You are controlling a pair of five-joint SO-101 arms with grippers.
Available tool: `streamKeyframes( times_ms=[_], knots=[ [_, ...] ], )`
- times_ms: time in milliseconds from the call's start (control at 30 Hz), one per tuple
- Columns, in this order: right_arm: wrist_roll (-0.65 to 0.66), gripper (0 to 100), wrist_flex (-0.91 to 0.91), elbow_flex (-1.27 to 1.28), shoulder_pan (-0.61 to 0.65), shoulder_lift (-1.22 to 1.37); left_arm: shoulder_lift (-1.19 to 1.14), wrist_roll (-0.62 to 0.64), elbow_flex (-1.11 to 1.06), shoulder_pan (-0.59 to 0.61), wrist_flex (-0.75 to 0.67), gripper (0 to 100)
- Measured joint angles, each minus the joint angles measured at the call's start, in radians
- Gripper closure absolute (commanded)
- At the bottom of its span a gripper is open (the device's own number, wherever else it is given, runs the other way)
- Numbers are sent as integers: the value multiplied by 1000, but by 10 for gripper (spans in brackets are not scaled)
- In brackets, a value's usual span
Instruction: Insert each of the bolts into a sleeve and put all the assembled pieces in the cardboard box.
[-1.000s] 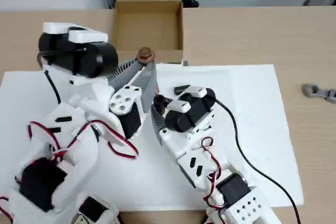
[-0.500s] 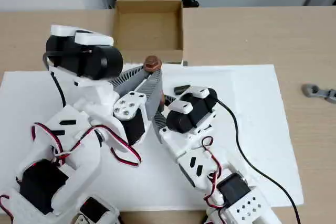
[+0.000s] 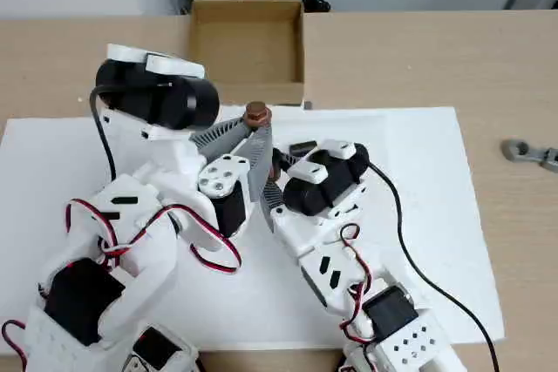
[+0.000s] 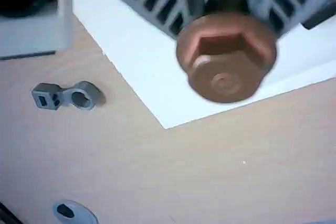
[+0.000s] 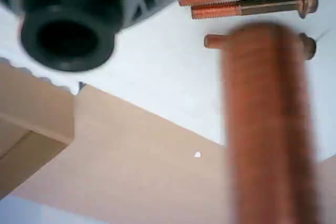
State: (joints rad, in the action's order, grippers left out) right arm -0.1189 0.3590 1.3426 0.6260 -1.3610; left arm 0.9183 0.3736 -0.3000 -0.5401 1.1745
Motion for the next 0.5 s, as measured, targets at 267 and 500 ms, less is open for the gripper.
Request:
streamKeyframes(
  times_ms=[267,500],
  knots=[
    [0,994,0,0,0,0,-2,0,-72,0,-81,994],
    [0,994,0,0,0,0,-2,0,-152,0,-164,994]
  ],
)
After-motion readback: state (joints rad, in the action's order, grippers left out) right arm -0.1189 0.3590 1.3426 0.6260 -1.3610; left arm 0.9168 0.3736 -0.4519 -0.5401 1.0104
